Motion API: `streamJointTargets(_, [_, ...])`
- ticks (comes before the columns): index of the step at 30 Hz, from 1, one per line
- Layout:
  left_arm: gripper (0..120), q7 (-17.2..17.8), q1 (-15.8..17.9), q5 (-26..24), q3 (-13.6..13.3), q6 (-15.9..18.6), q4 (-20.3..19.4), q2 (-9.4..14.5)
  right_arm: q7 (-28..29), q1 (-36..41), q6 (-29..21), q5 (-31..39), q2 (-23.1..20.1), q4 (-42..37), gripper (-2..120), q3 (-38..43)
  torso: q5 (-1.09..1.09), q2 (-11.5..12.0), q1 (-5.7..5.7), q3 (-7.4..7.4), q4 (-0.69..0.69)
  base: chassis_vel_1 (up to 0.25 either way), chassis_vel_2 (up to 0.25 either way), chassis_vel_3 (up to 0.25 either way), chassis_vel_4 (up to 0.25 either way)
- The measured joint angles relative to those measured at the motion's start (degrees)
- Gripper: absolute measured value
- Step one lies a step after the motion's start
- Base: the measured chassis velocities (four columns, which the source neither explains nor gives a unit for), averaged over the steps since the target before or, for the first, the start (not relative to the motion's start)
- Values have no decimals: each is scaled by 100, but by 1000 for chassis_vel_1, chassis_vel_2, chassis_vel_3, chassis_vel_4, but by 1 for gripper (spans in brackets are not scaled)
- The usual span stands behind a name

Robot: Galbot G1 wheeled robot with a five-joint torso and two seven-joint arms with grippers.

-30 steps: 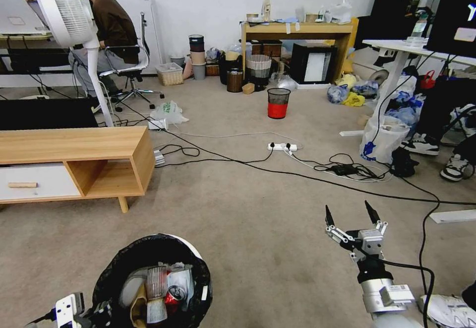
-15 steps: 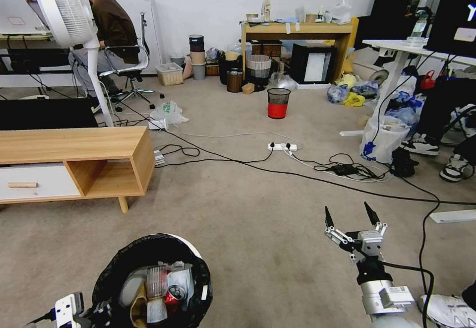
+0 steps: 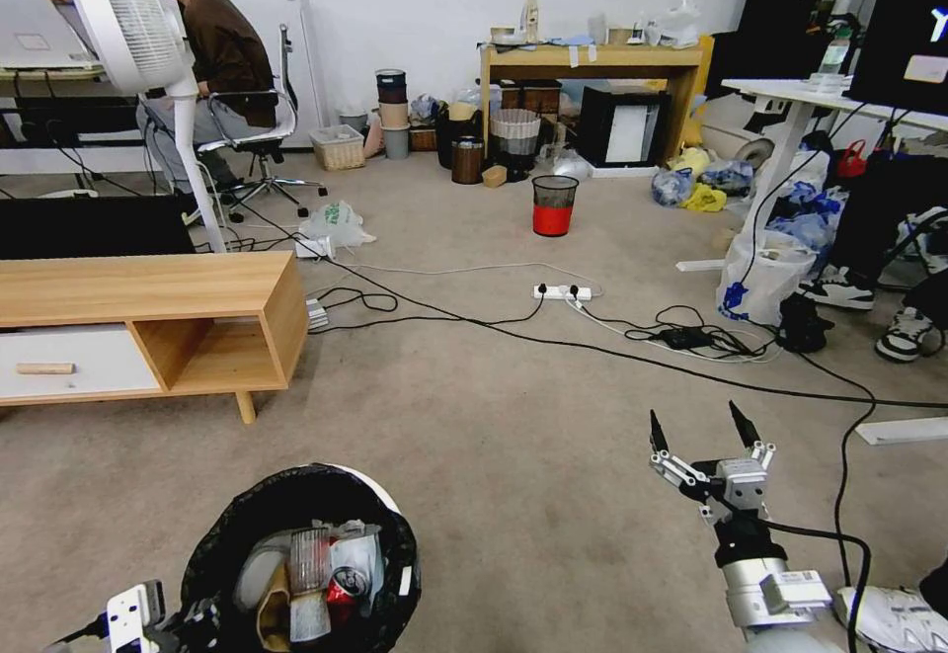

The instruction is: Pick up the trash bin, then pick up the garbage from the floor and place it into the trash bin.

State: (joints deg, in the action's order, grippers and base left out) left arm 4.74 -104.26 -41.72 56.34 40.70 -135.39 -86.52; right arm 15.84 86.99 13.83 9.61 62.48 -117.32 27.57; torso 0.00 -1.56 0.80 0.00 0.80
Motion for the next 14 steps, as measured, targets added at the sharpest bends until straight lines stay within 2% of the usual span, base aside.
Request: streamJointTargets(14, [1, -20, -57, 16, 3, -26, -118, -21, 35, 95, -62, -11, 23, -173, 100, 42, 0, 0, 0, 0, 0, 0, 0, 0, 0])
